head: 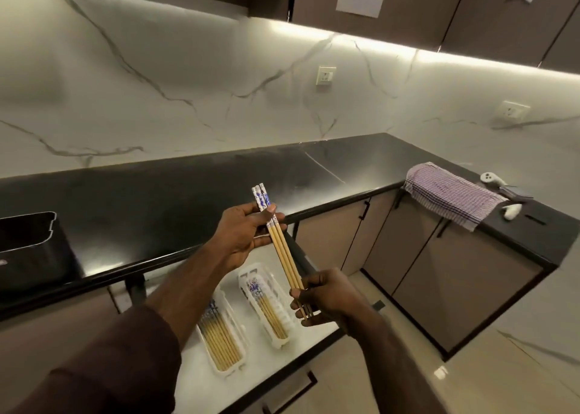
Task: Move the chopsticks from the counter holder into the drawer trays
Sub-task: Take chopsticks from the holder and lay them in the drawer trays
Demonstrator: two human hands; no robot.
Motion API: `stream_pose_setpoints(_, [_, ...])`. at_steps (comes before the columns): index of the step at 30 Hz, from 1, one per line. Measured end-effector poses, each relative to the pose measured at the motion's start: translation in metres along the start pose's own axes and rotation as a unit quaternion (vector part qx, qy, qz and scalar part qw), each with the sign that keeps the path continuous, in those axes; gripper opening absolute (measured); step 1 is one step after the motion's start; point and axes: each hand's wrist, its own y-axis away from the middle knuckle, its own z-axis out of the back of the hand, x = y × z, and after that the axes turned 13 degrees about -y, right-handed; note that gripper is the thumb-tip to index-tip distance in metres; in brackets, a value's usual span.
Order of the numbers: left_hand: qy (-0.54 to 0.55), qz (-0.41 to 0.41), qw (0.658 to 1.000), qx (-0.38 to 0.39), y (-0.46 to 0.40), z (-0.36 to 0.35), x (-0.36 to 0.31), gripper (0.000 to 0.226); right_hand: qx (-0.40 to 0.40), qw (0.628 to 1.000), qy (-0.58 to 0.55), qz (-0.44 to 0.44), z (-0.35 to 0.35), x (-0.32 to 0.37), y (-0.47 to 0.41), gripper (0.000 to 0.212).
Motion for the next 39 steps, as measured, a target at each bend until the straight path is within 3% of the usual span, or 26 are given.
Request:
stream_pose_setpoints(10, [-0.022,0.095,0.993,-0.07,-0.081,-0.028,0.073,0.01,-0.014,0.998,0.037,-0.054,0.038,-0.037,-0.083,0.009])
stream_pose_setpoints(18, [-0.094,0.167,0.975,-0.117,-0.156,-0.024,0.151,0.018,-0.042,0.987,0.109,-0.111,0.045,-0.078,-0.177,0.009])
stream_pose_setpoints(23, [-0.156,0.249,0.949,-0.113,-0.184,-0.025,0.203,0.016,-0.056,0.974,0.181,-0.126,0.038,-0.116,-0.227,0.013])
stream_pose_setpoints(31, [-0.122,0.322,0.933,-0.106,-0.193,-0.031,0.27,0.027,-0.043,0.936,0.328,-0.123,0.031,-0.165,-0.265,0.022])
stream_pose_setpoints(39, [-0.315,0.316,0.894,-0.051,-0.198,-0.039,0.285,0.04,-0.031,0.928,0.356,-0.106,0.022,-0.182,-0.277,0.023])
